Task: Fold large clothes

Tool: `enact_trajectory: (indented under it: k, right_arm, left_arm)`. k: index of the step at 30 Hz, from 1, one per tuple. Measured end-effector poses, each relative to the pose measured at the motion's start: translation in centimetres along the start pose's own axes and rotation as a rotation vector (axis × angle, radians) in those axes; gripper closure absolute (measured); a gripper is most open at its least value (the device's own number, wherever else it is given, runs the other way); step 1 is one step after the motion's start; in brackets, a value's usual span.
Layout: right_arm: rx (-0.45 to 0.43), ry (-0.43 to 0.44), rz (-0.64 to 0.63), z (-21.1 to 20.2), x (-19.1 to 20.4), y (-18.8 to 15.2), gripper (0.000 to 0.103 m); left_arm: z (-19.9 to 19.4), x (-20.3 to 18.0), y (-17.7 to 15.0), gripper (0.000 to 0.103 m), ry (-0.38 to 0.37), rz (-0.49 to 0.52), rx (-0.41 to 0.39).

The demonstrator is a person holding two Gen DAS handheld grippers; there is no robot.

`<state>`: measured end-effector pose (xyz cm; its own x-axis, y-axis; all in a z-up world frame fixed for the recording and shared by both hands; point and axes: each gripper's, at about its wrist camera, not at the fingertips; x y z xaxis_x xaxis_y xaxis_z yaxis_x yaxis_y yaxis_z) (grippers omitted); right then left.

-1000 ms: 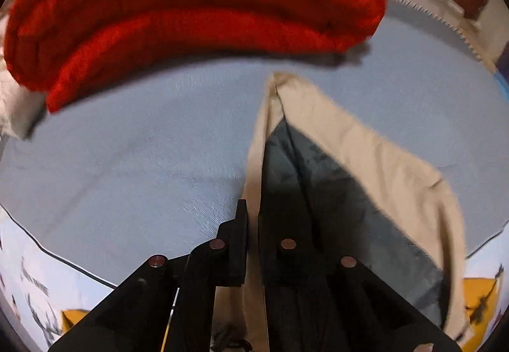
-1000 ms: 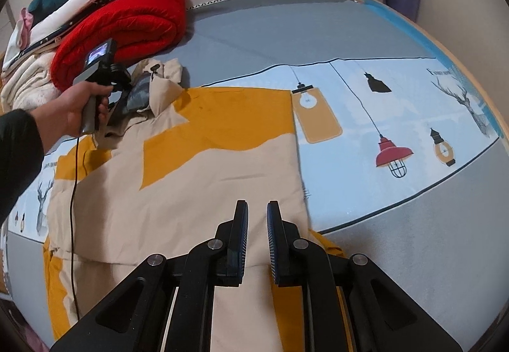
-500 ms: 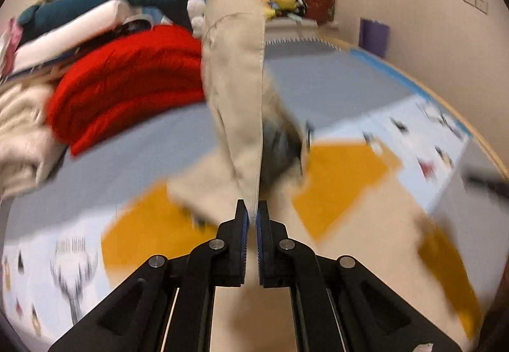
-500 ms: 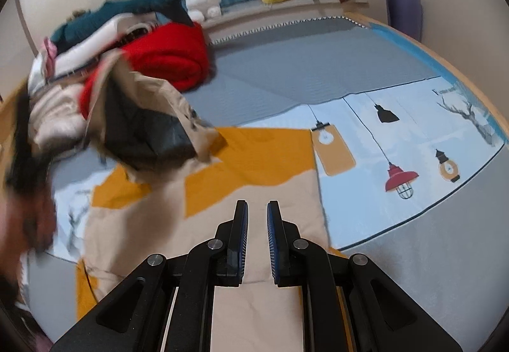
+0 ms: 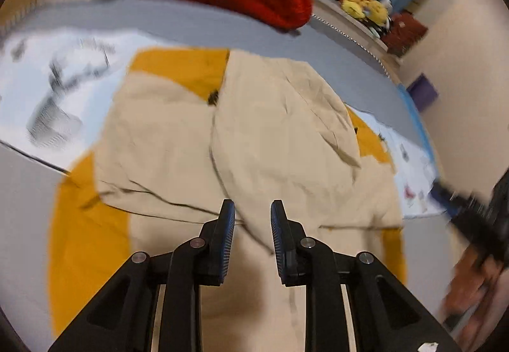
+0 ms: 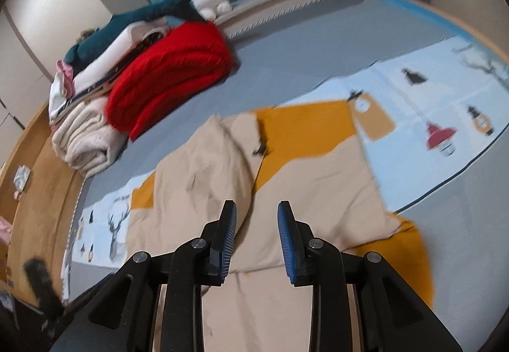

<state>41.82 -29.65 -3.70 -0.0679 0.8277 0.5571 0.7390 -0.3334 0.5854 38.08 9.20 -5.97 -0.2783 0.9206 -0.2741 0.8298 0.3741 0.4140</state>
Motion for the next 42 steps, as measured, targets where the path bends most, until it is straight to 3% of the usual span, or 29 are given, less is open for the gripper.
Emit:
enact_trajectory:
  k: [2, 9, 19, 21, 23, 24, 25, 27, 28, 30, 32, 35, 37, 39, 42]
  right_arm:
    - [0.045, 0.026, 0.017, 1.7, 0.0, -0.4, 0.074]
    - [0.176, 0.091, 0.077, 7.4, -0.2, -1.8, 0.074]
    - [0.231, 0.106, 0.167, 11.9, -1.8, -2.0, 0.074]
    - [0.233, 0.112, 0.169, 12.3, -1.8, -1.8, 0.074]
    - [0.236, 0.117, 0.171, 12.6, -1.8, -1.8, 0.074]
    - [0.243, 0.130, 0.175, 12.9, -1.8, -1.8, 0.074]
    - [0.240, 0.148, 0.179, 13.0, -1.7, -1.8, 0.080]
    - [0.199, 0.159, 0.169, 12.4, -1.3, -1.6, 0.102]
    - [0.163, 0.167, 0.154, 11.8, -0.8, -1.4, 0.102]
    - [0.096, 0.193, 0.136, 10.3, 0.3, -0.9, 0.102]
    - [0.091, 0.175, 0.129, 10.0, 0.6, -0.7, 0.102]
    - [0.258, 0.025, 0.157, 12.9, -0.9, -2.2, 0.102]
    - [0.336, -0.022, 0.226, 14.5, -2.5, -3.8, 0.102]
    - [0.351, -0.026, 0.216, 15.0, -2.1, -4.1, 0.102]
    - [0.259, -0.034, 0.131, 13.5, -0.1, -2.7, 0.101]
  left_arm:
    - [2.2, 0.6, 0.5, 0.071, -0.054, -0.046, 0.065]
    - [7.6, 2.2, -0.5, 0.066, -0.121, -0.178, 0.252]
    - [9.2, 1.7, -0.9, 0.066, -0.176, -0.206, 0.320]
    - [9.3, 1.8, -1.0, 0.073, -0.184, -0.215, 0.325]
    - [9.1, 1.6, -1.0, 0.092, -0.189, -0.217, 0.316]
    - [8.9, 1.5, -1.0, 0.096, -0.191, -0.208, 0.311]
    - [8.5, 1.4, -0.9, 0.097, -0.199, -0.194, 0.302]
    - [7.1, 0.3, -0.3, 0.101, -0.231, -0.136, 0.256]
    - [6.6, 0.0, -0.1, 0.101, -0.229, -0.116, 0.237]
    - [5.3, -0.6, 0.3, 0.101, -0.204, -0.076, 0.179]
    - [5.6, -0.6, 0.1, 0.101, -0.163, -0.064, 0.185]
    - [7.9, -0.4, -1.1, 0.099, 0.021, -0.010, 0.272]
    - [8.8, -0.1, -1.6, 0.097, 0.082, -0.015, 0.303]
    - [8.1, -0.1, -1.3, 0.097, 0.081, -0.037, 0.276]
    - [5.2, -1.4, -0.5, 0.088, 0.112, 0.037, 0.123]
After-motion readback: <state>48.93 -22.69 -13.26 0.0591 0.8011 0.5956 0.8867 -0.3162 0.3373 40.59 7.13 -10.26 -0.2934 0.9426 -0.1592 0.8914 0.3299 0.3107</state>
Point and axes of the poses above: each gripper's, at about its wrist camera, not at the fingertips, and z roughly the way its jaws point, x to its left, y to its top, and after that the axes turned 12 degrees about y, right-handed
